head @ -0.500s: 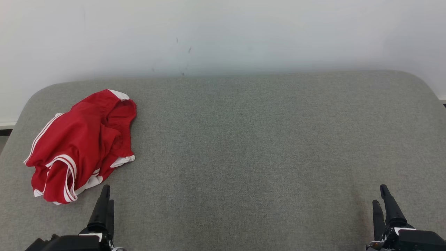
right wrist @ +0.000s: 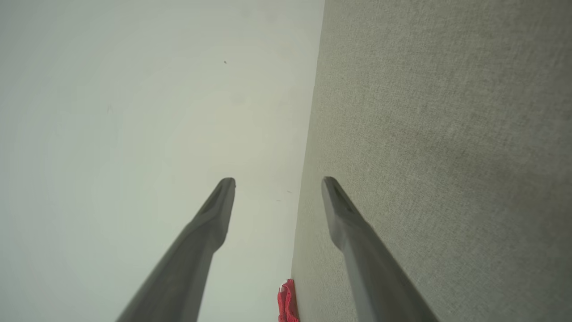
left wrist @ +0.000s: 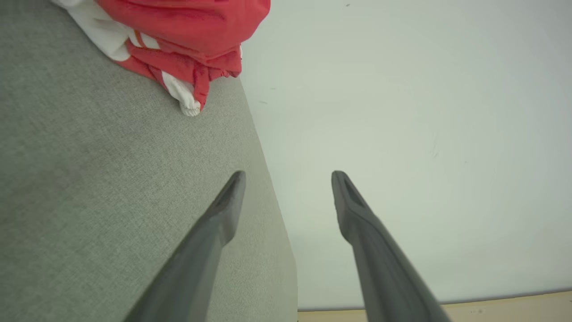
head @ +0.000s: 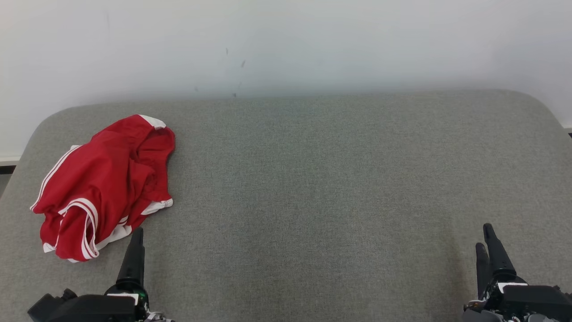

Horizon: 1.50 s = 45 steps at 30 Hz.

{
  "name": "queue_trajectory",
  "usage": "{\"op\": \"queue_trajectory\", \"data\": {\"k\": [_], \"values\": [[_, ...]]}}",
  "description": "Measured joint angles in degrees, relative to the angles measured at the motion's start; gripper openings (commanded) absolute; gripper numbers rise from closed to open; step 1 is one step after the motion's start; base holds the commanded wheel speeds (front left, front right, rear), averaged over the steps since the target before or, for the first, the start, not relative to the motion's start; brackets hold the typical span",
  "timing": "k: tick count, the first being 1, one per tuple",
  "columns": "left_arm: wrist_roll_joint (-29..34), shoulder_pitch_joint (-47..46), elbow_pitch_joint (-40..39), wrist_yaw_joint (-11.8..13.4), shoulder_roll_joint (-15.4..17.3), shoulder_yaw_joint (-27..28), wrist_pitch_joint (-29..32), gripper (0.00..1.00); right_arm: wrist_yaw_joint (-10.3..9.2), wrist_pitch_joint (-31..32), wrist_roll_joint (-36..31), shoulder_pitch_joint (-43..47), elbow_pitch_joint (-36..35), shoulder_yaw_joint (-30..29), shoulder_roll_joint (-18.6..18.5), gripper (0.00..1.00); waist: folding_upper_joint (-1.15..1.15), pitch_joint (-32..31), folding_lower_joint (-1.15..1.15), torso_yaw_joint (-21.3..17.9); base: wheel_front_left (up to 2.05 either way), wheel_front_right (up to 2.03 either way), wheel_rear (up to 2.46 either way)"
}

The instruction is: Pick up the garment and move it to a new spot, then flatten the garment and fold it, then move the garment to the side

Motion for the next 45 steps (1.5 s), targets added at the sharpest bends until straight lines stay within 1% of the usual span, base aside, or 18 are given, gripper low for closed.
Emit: {"op": "queue_trajectory", "data": {"k": [9, 19, 23, 24, 25, 31, 33, 34, 37, 39, 40, 41, 45], "values": [[8.35, 0.00, -1.81, 0.09, 1.04, -0.87, -1.85, 1.00, 0.00, -2.12, -5.93, -0.53, -2.30, 3.30, -2.09, 1.00, 0.00, 0.03, 0.00, -0.02, 0.00, 0.00, 0.00], [19.11, 0.03, -4.10, 1.30, 1.92, -2.61, -4.09, 1.00, 0.01, -4.57, -13.93, -1.27, -3.99, 7.61, -5.12, 1.00, 0.00, 0.20, 0.00, -0.01, 0.00, 0.00, 0.00], [24.28, 0.09, -4.65, 1.97, 2.91, -3.76, -4.76, 1.00, 0.03, -5.59, -17.07, -1.78, -4.46, 8.95, -5.79, 1.00, 0.00, 0.28, 0.00, 0.01, 0.00, 0.00, 0.00], [25.24, 0.12, -4.75, 2.00, 3.01, -3.81, -5.16, 1.00, 0.02, -5.64, -18.00, -1.78, -4.45, 9.22, -6.00, 1.00, 0.00, 0.28, 0.00, 0.02, 0.00, 0.00, 0.00], [27.72, 0.13, -5.01, 2.54, 3.12, -3.99, -5.55, 1.00, 0.02, -6.19, -20.37, -1.83, -4.45, 9.75, -6.53, 1.00, 0.00, 0.27, 0.00, 0.05, 0.00, 0.00, 0.00], [34.63, 0.19, -5.46, 3.58, 4.01, -5.56, -6.76, 1.00, -0.10, -7.56, -27.55, -2.54, -4.45, 12.26, -8.77, 1.00, 0.00, 0.24, 0.00, 0.15, 0.00, 0.00, 0.00], [36.64, 0.20, -5.53, 4.07, 4.35, -6.01, -7.26, 1.00, -0.20, -8.06, -29.98, -2.93, -4.53, 13.12, -9.49, 1.00, 0.00, 0.25, 0.00, 0.18, 0.00, 0.00, 0.00], [38.08, 0.20, -5.57, 4.17, 4.64, -6.26, -7.28, 1.00, -0.64, -8.11, -31.23, -2.98, -4.57, 13.58, -9.81, 1.00, 0.00, 0.25, 0.00, 0.18, 0.00, 0.00, 0.00], [41.62, 0.21, -5.73, 4.74, 5.05, -7.21, -8.02, 1.00, -1.12, -8.67, -34.68, -3.04, -4.61, 14.91, -10.50, 1.00, 0.00, 0.26, 0.00, 0.19, 0.00, 0.00, 0.00], [43.05, 0.21, -5.88, 5.05, 5.10, -7.42, -8.35, 1.00, -1.19, -9.20, -36.01, -3.07, -4.71, 15.52, -10.72, 1.00, 0.00, 0.27, 0.00, 0.19, 0.00, 0.00, 0.00], [44.22, 0.21, -5.93, 5.19, 5.15, -7.48, -8.67, 1.00, -1.55, -9.46, -37.01, -3.09, -4.70, 15.92, -10.87, 1.00, 0.00, 0.28, 0.00, 0.19, 0.00, 0.00, 0.00], [44.22, 0.21, -5.93, 5.19, 5.15, -7.48, -8.67, 1.00, -1.55, -9.46, -37.01, -3.09, -4.70, 15.92, -10.87, 1.00, 0.00, 0.28, 0.00, 0.19, 0.00, 0.00, 0.00], [47.64, 0.23, -6.41, 5.99, 5.21, -7.79, -9.59, 1.00, -2.19, -10.36, -40.60, -3.23, -4.67, 17.12, -11.59, 1.00, 0.00, 0.31, 0.00, 0.18, 0.00, 0.00, 0.00]]}}
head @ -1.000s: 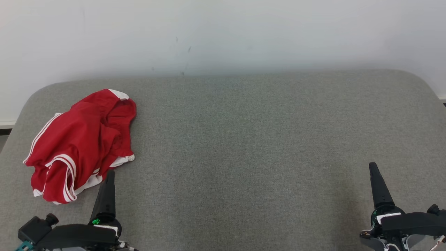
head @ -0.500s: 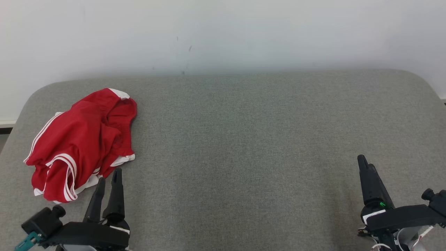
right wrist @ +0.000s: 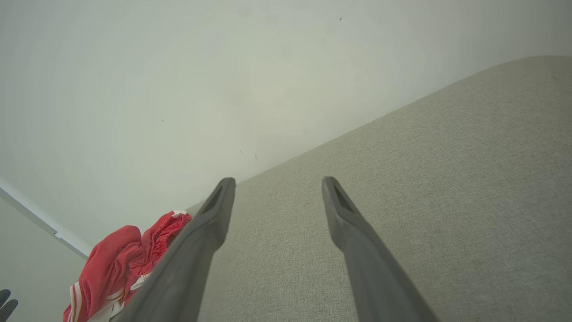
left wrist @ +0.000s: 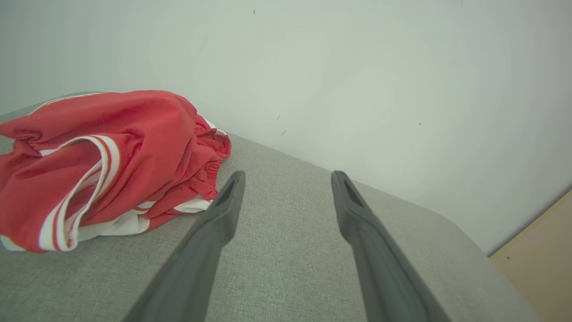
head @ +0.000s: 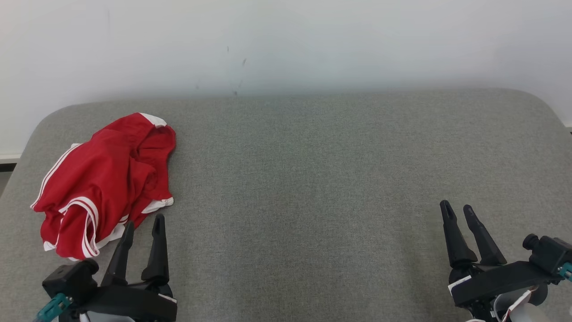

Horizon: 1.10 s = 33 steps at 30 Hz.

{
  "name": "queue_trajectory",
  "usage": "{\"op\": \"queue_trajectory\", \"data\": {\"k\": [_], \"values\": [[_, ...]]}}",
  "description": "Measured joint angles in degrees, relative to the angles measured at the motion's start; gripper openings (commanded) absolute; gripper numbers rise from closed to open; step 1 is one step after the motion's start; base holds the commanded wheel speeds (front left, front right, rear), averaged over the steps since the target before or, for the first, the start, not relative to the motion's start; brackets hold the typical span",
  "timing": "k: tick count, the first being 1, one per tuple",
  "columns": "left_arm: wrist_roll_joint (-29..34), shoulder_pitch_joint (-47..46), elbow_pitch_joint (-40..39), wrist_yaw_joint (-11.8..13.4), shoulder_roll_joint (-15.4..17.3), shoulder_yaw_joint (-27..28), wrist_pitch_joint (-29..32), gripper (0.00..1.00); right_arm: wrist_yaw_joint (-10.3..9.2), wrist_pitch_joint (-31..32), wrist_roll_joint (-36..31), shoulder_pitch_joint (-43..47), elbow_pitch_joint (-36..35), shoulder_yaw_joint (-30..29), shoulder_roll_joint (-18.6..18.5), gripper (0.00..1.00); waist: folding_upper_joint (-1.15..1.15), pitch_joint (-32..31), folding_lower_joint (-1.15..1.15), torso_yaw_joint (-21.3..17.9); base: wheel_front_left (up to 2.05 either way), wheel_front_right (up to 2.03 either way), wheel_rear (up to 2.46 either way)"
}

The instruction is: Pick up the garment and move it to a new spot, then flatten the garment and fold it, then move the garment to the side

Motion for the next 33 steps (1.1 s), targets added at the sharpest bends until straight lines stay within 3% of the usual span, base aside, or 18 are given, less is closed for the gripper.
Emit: {"op": "queue_trajectory", "data": {"k": [28, 33], "values": [[21.39, 1.20, -3.77, 1.00, 0.43, -1.94, -5.76, 1.00, -2.63, -5.83, -20.17, -1.93, -1.91, 6.15, -3.21, 1.00, 0.00, -0.12, 0.00, -0.08, 0.00, 0.00, 0.00], [21.81, 1.20, -3.82, 0.98, 0.32, -1.86, -5.91, 1.00, -2.68, -5.84, -20.57, -1.92, -1.96, 6.06, -3.23, 1.00, 0.00, -0.11, 0.00, -0.14, 0.00, 0.00, 0.00]]}}
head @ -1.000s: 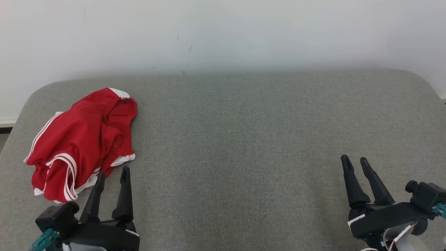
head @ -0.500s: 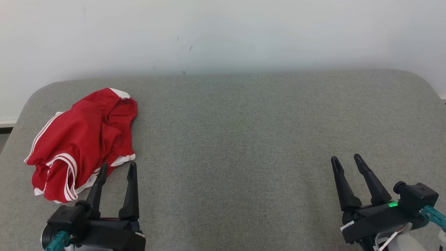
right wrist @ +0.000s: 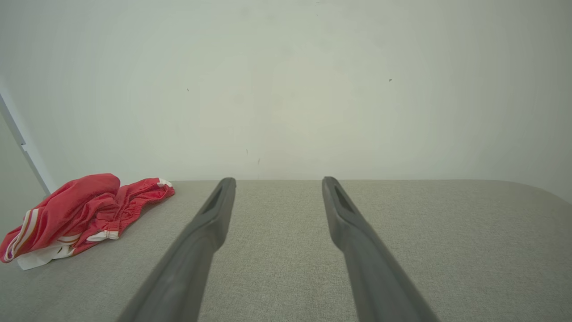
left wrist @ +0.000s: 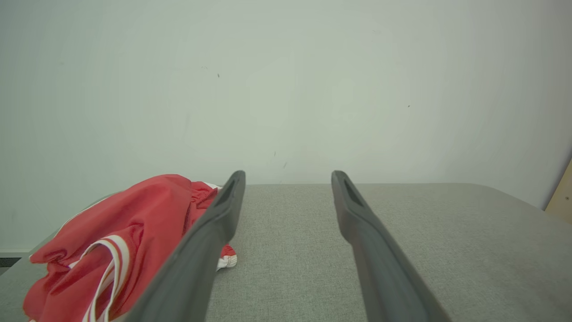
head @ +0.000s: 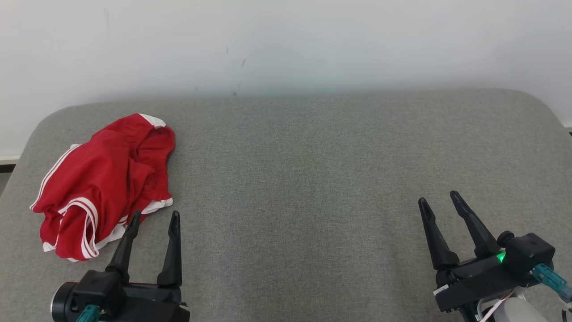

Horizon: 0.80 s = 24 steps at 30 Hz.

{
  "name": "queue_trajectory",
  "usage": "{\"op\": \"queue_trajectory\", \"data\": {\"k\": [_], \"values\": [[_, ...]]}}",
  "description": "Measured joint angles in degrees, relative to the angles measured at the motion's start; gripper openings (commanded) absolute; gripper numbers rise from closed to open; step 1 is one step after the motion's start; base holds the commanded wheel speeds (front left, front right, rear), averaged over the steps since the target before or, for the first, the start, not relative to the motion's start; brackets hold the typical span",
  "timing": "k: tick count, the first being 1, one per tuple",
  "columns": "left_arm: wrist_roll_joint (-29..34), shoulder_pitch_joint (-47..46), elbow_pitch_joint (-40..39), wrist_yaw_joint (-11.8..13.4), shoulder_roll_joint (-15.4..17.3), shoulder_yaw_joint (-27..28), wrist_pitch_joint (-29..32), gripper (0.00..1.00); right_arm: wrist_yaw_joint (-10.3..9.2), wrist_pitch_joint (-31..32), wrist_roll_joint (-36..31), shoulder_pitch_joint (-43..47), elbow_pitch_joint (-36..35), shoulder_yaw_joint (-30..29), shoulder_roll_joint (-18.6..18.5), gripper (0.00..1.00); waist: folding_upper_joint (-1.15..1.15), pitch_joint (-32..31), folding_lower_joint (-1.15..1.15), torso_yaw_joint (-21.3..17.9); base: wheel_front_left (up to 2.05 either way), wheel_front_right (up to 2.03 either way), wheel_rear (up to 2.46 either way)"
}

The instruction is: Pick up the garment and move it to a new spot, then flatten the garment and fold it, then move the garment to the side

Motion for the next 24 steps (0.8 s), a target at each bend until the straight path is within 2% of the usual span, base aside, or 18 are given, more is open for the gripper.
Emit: {"op": "queue_trajectory", "data": {"k": [15, 24], "values": [[0.52, -0.05, 0.38, -1.10, -0.84, 0.65, 0.00, 1.00, 0.26, 0.00, -0.89, 0.13, -0.03, -1.49, 0.41, 1.00, 0.00, -0.14, 0.00, 0.21, 0.00, 0.00, 0.00], [0.52, -0.07, 1.08, -1.59, -1.54, 0.70, 0.01, 1.00, 0.78, -0.25, -0.93, 1.29, -0.89, -2.60, 0.40, 1.00, 0.00, -0.09, 0.00, 2.39, 0.00, 0.00, 0.00]]}}
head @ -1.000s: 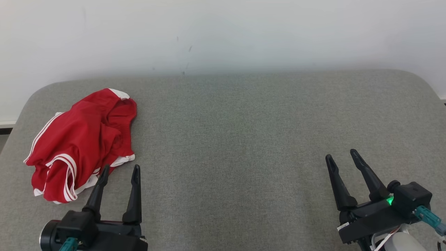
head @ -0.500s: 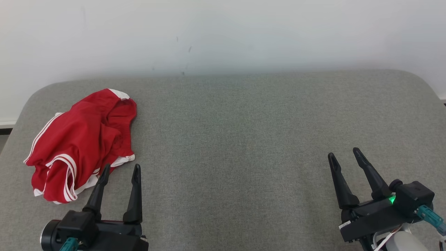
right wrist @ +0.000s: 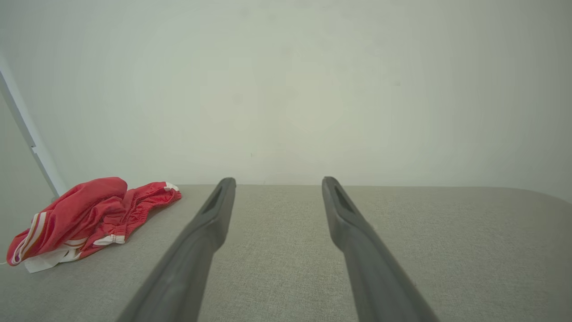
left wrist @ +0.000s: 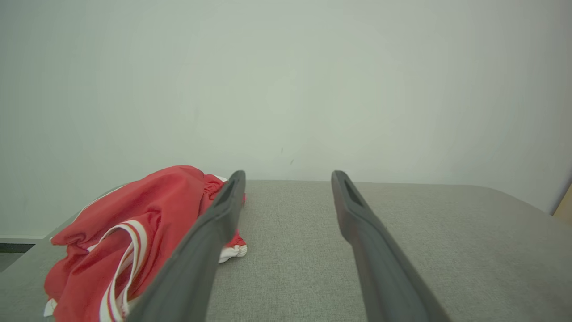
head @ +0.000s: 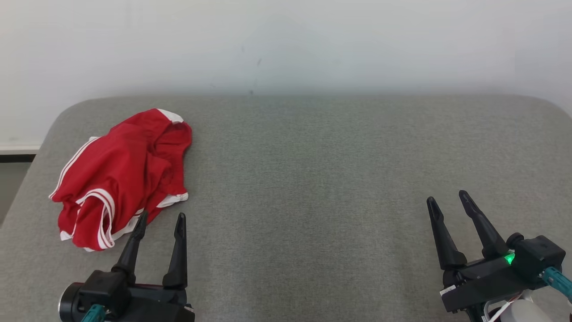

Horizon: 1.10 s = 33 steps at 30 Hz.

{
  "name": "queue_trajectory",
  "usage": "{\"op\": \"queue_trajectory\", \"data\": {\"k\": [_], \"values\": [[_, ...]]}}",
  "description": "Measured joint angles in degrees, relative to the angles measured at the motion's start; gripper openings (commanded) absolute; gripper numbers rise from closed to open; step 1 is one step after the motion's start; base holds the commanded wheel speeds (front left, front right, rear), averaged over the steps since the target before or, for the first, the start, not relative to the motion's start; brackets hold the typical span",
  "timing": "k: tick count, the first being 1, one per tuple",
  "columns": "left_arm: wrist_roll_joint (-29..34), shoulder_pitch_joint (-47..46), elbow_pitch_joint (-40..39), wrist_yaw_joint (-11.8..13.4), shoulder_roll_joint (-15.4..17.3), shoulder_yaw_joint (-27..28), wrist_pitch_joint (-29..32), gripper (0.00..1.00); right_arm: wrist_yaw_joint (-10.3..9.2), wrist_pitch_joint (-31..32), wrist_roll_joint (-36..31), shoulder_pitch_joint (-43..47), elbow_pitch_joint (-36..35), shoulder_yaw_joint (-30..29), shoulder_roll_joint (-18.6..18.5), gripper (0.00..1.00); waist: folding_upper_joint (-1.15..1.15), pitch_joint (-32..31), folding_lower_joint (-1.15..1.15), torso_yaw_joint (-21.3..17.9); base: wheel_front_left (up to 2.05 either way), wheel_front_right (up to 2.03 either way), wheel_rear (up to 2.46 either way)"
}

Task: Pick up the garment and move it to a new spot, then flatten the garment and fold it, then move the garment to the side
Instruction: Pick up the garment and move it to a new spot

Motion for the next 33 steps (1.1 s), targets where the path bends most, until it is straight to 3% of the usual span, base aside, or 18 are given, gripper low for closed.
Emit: {"op": "queue_trajectory", "data": {"k": [33], "values": [[0.51, -0.29, 1.37, -1.42, -0.97, 2.89, -0.01, 1.00, 2.12, -0.14, -1.51, -0.25, 0.01, 0.89, 2.48, 1.00, 0.00, 1.51, 0.00, 15.81, 0.00, 0.00, 0.00]]}}
